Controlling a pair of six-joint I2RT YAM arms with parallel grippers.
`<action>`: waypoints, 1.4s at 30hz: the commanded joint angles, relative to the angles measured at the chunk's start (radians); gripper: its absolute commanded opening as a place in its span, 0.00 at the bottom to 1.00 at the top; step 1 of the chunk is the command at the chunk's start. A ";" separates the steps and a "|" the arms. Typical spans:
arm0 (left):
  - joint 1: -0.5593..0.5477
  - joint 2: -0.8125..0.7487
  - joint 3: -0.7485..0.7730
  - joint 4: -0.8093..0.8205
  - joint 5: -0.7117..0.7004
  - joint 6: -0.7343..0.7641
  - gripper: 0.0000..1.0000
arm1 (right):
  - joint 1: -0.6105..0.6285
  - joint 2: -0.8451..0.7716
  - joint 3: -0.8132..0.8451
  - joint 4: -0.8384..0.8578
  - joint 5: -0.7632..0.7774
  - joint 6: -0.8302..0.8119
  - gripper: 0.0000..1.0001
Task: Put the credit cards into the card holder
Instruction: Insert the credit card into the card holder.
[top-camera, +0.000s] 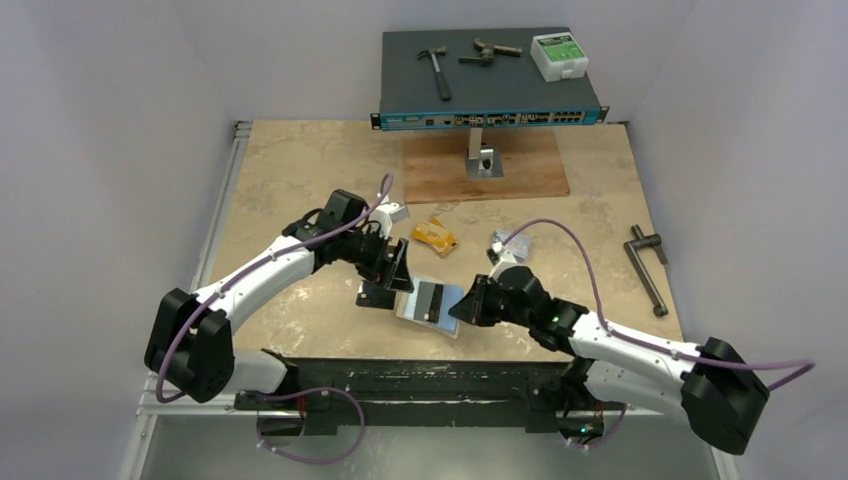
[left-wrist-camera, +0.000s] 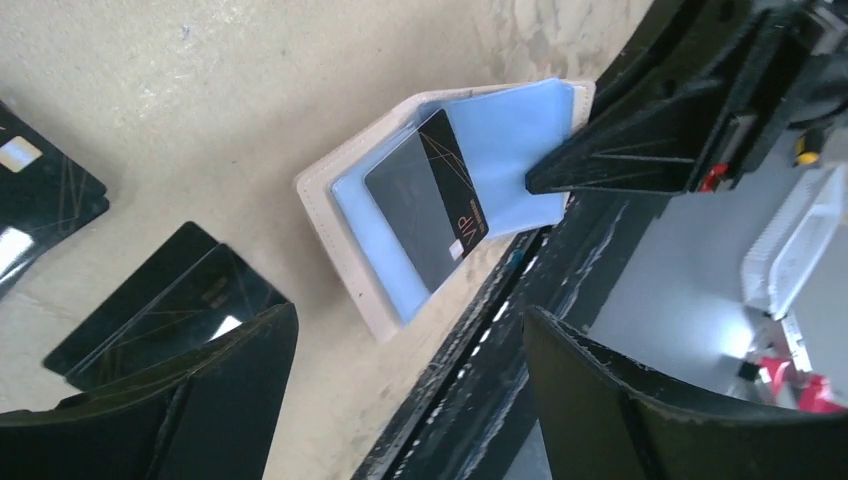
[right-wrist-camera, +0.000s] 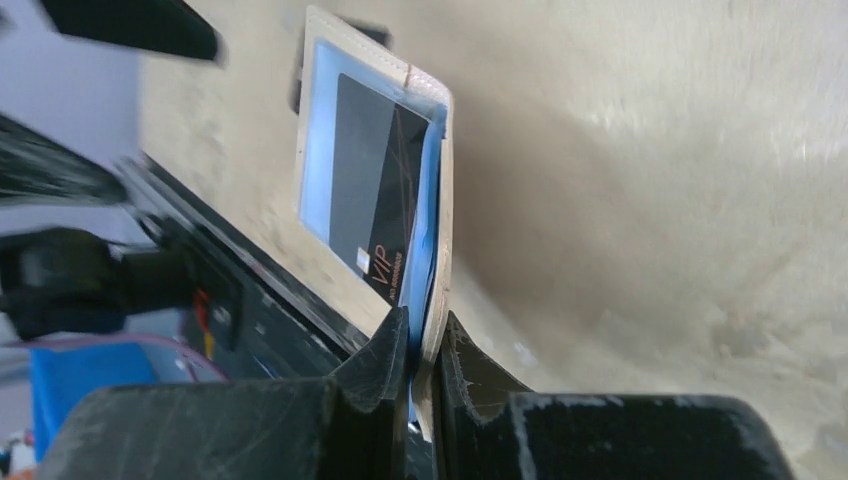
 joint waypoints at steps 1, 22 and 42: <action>-0.007 -0.061 0.040 -0.094 -0.035 0.295 0.84 | -0.003 0.098 0.082 -0.142 -0.093 -0.101 0.00; -0.233 -0.087 -0.013 -0.206 -0.203 0.901 0.72 | -0.041 0.215 0.431 -0.600 0.246 -0.249 0.63; -0.247 -0.052 -0.149 0.062 -0.188 1.123 0.69 | 0.025 0.341 0.269 -0.230 0.009 0.093 0.38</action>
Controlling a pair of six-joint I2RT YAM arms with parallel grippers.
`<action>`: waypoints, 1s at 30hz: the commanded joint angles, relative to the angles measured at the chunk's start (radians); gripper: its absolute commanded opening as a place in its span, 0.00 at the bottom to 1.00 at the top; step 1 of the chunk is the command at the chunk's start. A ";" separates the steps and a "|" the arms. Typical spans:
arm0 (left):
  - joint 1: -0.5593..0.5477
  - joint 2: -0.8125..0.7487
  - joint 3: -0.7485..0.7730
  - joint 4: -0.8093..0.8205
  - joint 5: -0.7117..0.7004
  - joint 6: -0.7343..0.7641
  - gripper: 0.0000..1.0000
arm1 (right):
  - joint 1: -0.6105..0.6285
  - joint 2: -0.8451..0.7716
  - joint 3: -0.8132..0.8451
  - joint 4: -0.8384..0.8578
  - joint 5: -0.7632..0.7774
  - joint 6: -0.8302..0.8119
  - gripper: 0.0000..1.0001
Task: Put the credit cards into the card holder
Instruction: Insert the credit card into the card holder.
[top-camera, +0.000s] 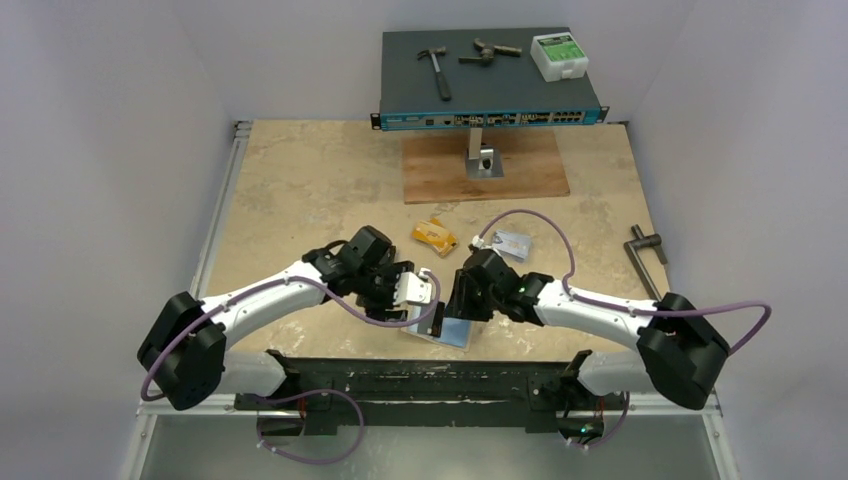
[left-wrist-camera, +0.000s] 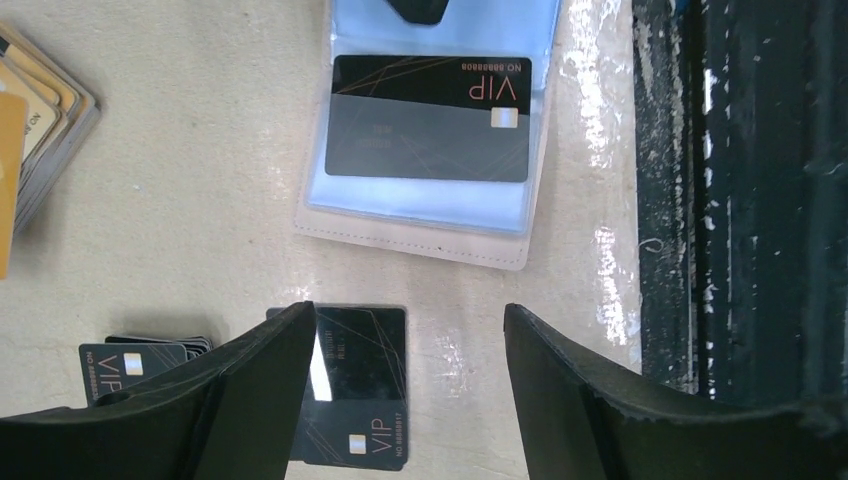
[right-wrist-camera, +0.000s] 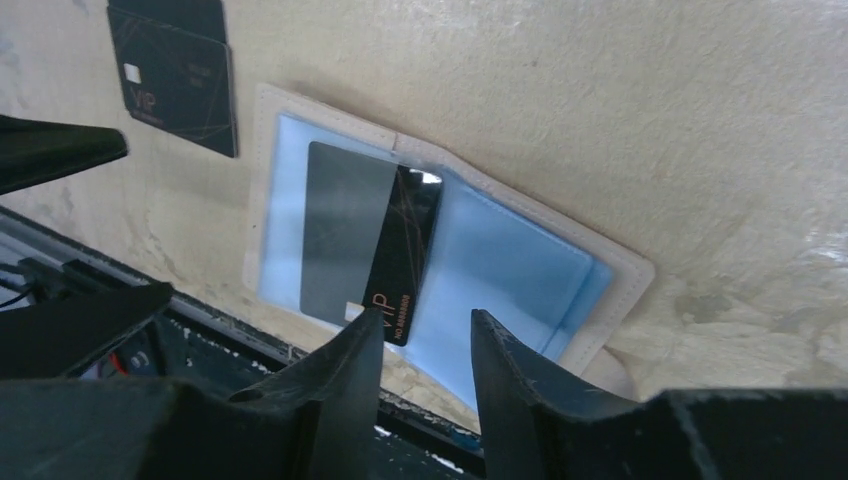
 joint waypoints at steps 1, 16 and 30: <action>-0.016 0.003 -0.026 0.095 -0.009 0.134 0.69 | 0.007 0.004 -0.018 0.141 -0.074 0.069 0.39; -0.101 -0.024 -0.111 0.142 -0.078 0.225 0.64 | 0.006 0.130 0.006 0.198 -0.125 0.033 0.46; -0.178 -0.047 -0.193 0.222 -0.143 0.275 0.46 | 0.007 0.197 0.041 0.223 -0.146 0.026 0.46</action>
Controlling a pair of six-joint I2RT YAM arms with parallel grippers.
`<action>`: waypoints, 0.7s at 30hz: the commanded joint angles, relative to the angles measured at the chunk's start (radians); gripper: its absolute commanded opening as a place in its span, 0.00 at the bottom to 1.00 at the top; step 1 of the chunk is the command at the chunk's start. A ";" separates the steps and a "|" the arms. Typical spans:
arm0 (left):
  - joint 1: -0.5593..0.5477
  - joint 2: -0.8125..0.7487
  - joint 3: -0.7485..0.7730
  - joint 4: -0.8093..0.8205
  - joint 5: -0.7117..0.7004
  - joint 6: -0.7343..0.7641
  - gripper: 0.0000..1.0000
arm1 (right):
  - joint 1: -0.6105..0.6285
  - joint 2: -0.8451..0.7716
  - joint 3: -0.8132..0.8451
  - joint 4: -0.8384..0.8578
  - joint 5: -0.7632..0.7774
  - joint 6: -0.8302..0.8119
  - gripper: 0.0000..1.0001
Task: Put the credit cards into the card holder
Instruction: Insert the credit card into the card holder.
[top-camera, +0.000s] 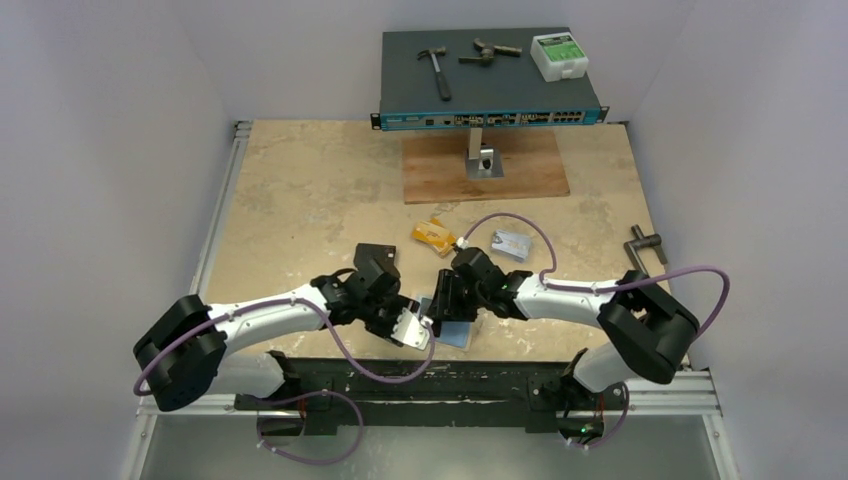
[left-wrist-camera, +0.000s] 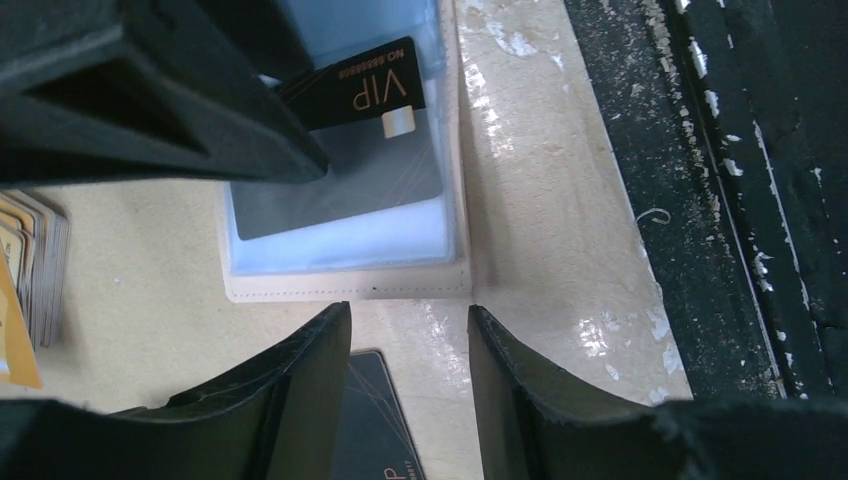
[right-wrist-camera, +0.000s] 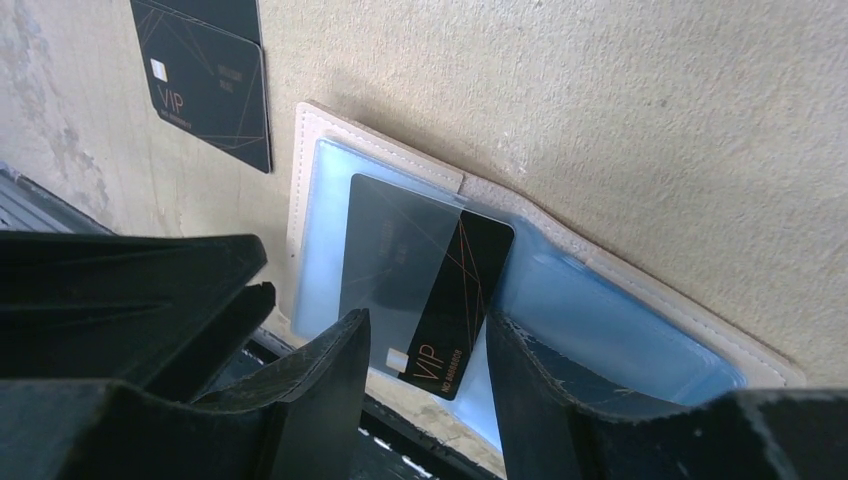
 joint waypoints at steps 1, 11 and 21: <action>-0.033 -0.017 -0.014 0.062 -0.022 0.032 0.45 | 0.007 0.022 0.036 0.023 -0.018 -0.014 0.46; -0.059 0.026 -0.032 0.111 -0.070 0.077 0.32 | 0.007 0.031 0.051 0.046 -0.041 -0.007 0.45; -0.062 -0.006 -0.054 0.121 -0.091 0.098 0.27 | 0.007 0.047 0.056 0.077 -0.083 -0.011 0.43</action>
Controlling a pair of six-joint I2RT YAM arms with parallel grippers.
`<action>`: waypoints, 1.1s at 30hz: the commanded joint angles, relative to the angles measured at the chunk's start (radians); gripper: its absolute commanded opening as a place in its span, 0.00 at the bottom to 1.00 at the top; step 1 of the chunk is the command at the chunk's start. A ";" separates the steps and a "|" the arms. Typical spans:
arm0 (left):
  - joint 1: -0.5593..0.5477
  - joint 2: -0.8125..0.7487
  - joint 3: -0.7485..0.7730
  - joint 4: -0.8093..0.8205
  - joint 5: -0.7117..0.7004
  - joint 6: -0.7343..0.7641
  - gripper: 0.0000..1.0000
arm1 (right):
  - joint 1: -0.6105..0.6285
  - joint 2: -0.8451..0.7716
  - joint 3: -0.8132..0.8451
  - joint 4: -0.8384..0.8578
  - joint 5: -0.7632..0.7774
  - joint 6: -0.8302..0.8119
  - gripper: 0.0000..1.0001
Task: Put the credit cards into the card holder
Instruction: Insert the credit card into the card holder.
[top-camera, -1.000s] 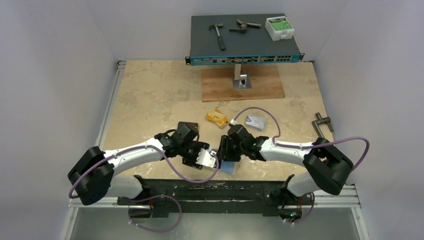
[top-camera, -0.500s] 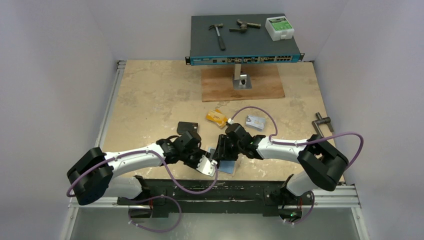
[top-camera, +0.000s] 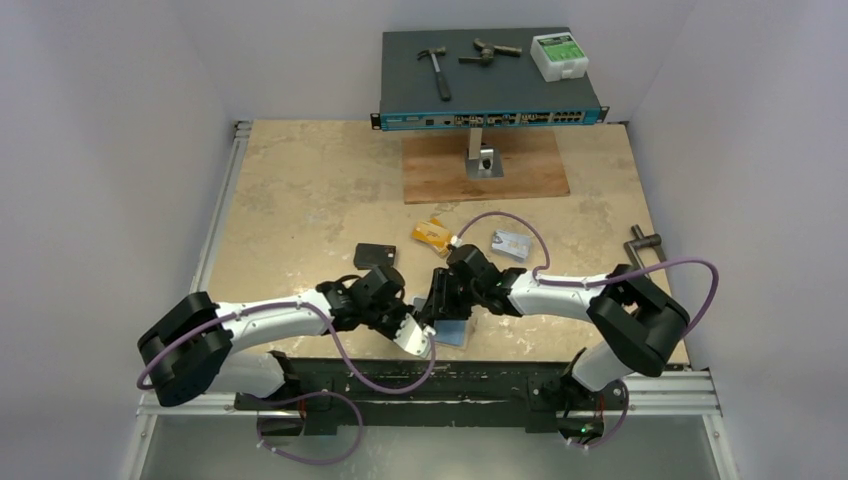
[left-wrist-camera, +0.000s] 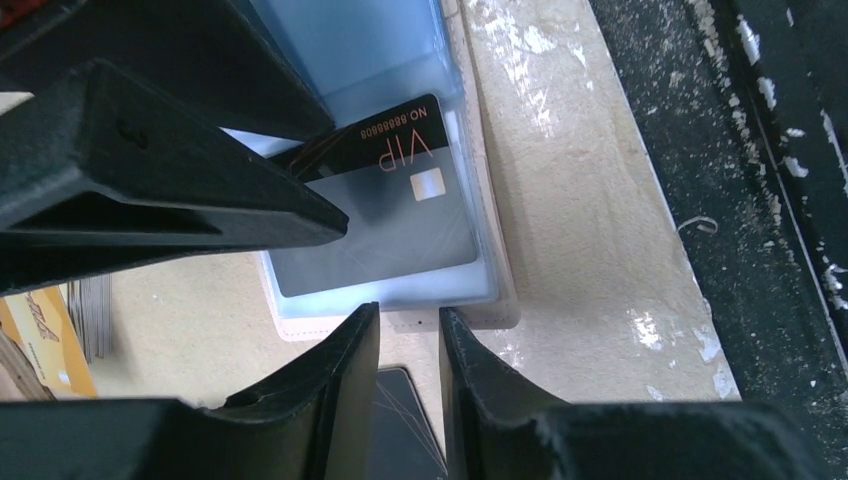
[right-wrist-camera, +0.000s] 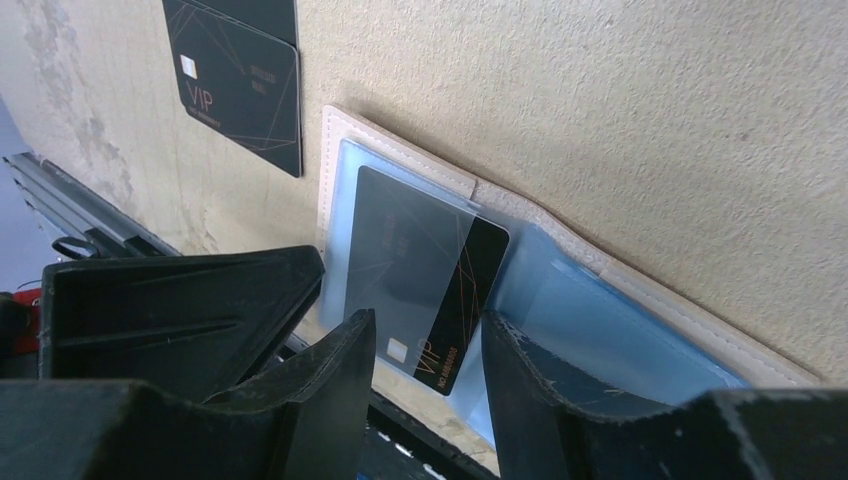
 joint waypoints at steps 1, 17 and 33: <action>0.007 -0.039 -0.025 0.025 -0.013 0.047 0.27 | 0.006 -0.024 0.013 0.038 -0.038 -0.004 0.43; 0.017 0.028 -0.025 0.039 -0.052 0.089 0.20 | -0.021 -0.137 -0.002 -0.110 0.016 -0.055 0.48; -0.050 -0.032 -0.102 0.067 -0.069 0.054 0.14 | 0.013 -0.010 0.037 -0.043 -0.001 -0.035 0.49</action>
